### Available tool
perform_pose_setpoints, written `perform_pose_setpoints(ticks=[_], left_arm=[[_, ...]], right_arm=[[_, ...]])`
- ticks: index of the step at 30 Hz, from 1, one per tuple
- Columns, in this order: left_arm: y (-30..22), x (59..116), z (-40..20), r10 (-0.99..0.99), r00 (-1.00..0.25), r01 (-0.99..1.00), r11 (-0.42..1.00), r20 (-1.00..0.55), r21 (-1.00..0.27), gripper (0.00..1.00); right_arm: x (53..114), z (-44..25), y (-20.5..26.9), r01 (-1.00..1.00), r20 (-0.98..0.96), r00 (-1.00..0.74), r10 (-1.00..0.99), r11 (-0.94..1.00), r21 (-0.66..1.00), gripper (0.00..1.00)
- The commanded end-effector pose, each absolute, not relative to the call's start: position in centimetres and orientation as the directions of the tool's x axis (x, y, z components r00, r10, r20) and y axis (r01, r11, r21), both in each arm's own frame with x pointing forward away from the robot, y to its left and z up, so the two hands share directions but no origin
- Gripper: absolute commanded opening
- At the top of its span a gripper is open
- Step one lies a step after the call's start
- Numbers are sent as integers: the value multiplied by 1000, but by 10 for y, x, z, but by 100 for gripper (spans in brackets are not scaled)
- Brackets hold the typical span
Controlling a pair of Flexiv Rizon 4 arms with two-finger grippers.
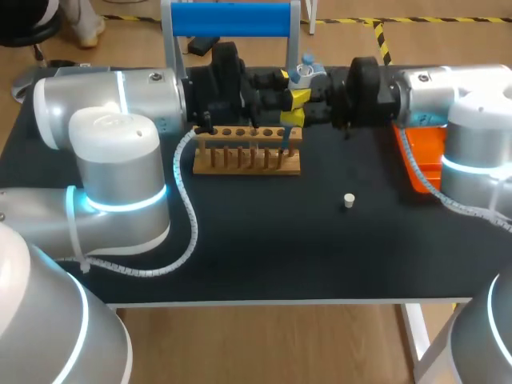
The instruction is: Invert the test tube, pick up the pipette, mount the tip to pipette, aspirate from beaker and dispense into the tube, eject the tip, return the pipette, and cap with the stopper.
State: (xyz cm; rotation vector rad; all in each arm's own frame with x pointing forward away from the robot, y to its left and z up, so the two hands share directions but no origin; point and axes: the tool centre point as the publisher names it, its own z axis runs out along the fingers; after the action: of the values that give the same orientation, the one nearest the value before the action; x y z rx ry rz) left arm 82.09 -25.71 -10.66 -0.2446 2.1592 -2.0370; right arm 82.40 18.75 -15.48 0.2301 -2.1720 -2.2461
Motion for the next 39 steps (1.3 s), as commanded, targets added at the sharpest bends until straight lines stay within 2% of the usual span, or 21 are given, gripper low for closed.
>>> perform_pose_setpoints(ticks=[1, 4, 5, 6, 7, 18, 27, 39], left_arm=[[-260, 814, -108, -231, -973, -6, 51, -6, -999, 0], [-260, 814, -108, -231, -973, -6, 51, -6, -999, 0], [-260, 814, -108, -231, -973, -6, 51, -6, -999, 0], [-260, 814, -108, -231, -973, -6, 51, -6, -999, 0], [-260, 814, -108, -231, -973, -6, 51, -6, -999, 0], [-260, 814, -108, -231, -973, -6, 51, -6, -999, 0], [-260, 814, -108, -231, -973, -6, 51, -6, -999, 0], [-260, 814, -108, -231, -973, -6, 51, -6, -999, 0]], right_arm=[[830, -154, 188, -103, -106, -988, -109, -31, 994, 0], [829, -153, 187, -125, -126, -986, -105, -18, 992, 0], [829, -153, 187, -138, -139, -985, -100, -11, 990, 10], [828, -152, 186, -155, -155, -983, -100, -4, 988, 48], [827, -151, 184, -160, -160, -981, -112, -9, 987, 100], [829, -146, 132, -152, -157, -967, -203, -39, 988, 100], [873, -156, 80, -151, -146, -984, -102, 41, 988, 100], [963, -164, 81, -121, -131, -991, 34, 212, 970, 100]])
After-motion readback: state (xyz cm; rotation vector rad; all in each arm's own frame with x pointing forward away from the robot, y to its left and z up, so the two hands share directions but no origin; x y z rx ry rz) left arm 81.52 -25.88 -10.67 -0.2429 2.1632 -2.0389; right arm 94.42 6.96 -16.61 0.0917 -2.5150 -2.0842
